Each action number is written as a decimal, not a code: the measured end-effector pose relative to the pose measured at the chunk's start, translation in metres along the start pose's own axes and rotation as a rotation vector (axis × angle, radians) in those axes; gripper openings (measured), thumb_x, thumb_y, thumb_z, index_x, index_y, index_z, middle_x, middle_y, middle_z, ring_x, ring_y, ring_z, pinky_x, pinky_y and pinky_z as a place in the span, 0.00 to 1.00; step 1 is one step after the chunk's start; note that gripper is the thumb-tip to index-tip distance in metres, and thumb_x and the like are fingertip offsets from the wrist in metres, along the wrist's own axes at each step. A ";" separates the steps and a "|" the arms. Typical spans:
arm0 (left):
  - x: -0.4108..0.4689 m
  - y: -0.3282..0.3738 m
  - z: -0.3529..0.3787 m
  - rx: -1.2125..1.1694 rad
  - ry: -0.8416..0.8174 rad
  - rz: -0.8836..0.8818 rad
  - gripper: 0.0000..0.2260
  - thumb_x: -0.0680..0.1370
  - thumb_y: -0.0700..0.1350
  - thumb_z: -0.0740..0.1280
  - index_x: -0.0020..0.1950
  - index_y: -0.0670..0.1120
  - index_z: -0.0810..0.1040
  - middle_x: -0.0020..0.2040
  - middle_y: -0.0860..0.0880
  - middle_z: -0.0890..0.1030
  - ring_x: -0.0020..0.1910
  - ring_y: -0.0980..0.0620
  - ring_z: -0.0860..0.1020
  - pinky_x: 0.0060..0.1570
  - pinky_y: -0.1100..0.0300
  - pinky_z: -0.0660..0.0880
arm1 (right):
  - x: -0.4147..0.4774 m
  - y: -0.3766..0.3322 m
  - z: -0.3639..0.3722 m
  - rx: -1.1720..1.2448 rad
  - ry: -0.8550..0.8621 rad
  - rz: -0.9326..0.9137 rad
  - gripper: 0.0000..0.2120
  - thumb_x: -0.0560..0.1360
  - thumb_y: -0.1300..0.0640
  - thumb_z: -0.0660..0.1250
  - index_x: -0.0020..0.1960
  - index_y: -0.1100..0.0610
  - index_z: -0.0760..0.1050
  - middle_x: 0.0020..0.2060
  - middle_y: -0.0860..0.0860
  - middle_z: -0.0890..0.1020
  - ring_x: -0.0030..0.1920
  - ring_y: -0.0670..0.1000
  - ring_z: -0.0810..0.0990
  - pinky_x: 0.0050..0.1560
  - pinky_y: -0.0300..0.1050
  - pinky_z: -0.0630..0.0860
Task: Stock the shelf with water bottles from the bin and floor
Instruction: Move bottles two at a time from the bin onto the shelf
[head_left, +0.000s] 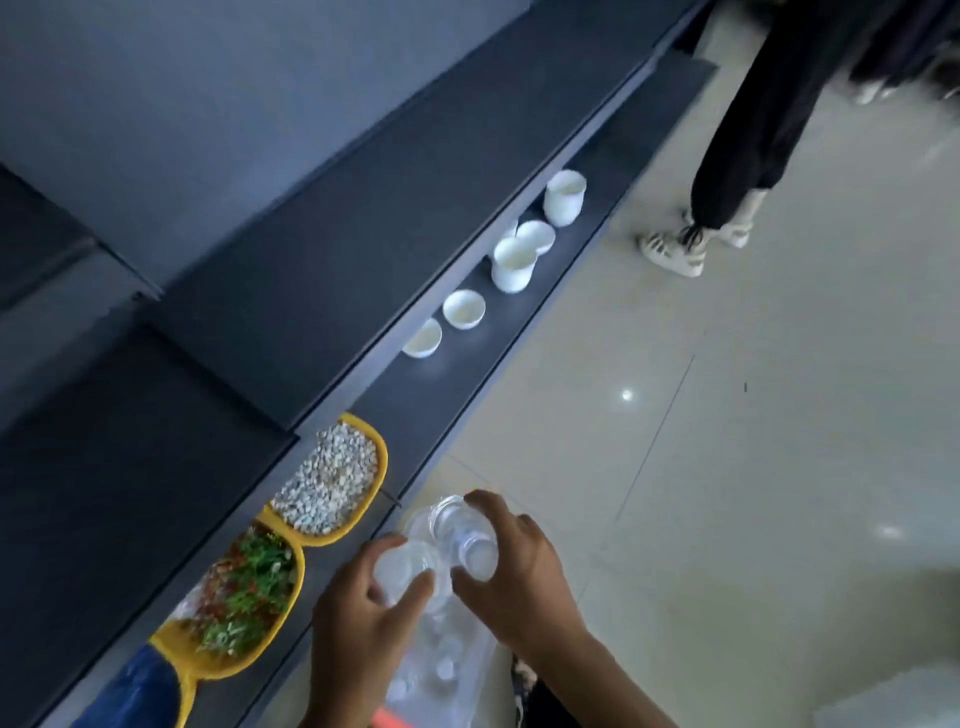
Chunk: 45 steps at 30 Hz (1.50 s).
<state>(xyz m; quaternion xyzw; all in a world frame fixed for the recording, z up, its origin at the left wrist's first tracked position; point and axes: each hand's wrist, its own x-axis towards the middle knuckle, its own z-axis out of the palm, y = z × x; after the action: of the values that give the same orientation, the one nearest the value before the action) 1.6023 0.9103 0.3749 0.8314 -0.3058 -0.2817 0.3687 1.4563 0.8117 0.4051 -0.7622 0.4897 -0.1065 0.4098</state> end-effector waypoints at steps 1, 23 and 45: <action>-0.003 0.022 -0.011 -0.034 0.043 0.021 0.15 0.63 0.58 0.79 0.48 0.65 0.83 0.28 0.53 0.74 0.28 0.53 0.73 0.30 0.58 0.70 | -0.004 -0.019 -0.020 0.018 0.040 -0.042 0.29 0.68 0.52 0.71 0.64 0.39 0.64 0.52 0.46 0.83 0.52 0.55 0.79 0.51 0.49 0.77; -0.073 0.283 -0.301 -0.467 0.596 0.389 0.14 0.71 0.63 0.69 0.46 0.54 0.82 0.44 0.48 0.85 0.46 0.48 0.84 0.48 0.43 0.80 | -0.020 -0.396 -0.208 0.201 -0.083 -0.791 0.19 0.69 0.35 0.70 0.46 0.50 0.79 0.40 0.50 0.83 0.44 0.55 0.83 0.44 0.62 0.81; 0.078 0.145 -0.494 -0.018 0.574 0.353 0.23 0.73 0.63 0.65 0.51 0.44 0.81 0.41 0.50 0.86 0.40 0.54 0.84 0.40 0.56 0.79 | 0.092 -0.547 -0.007 0.032 -0.277 -0.626 0.06 0.75 0.53 0.74 0.49 0.50 0.79 0.44 0.49 0.85 0.44 0.50 0.86 0.37 0.54 0.86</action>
<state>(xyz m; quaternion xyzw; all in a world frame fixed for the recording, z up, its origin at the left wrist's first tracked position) 1.9525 0.9935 0.7509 0.8077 -0.3260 0.0294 0.4904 1.8588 0.8322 0.7862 -0.8763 0.1699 -0.1303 0.4316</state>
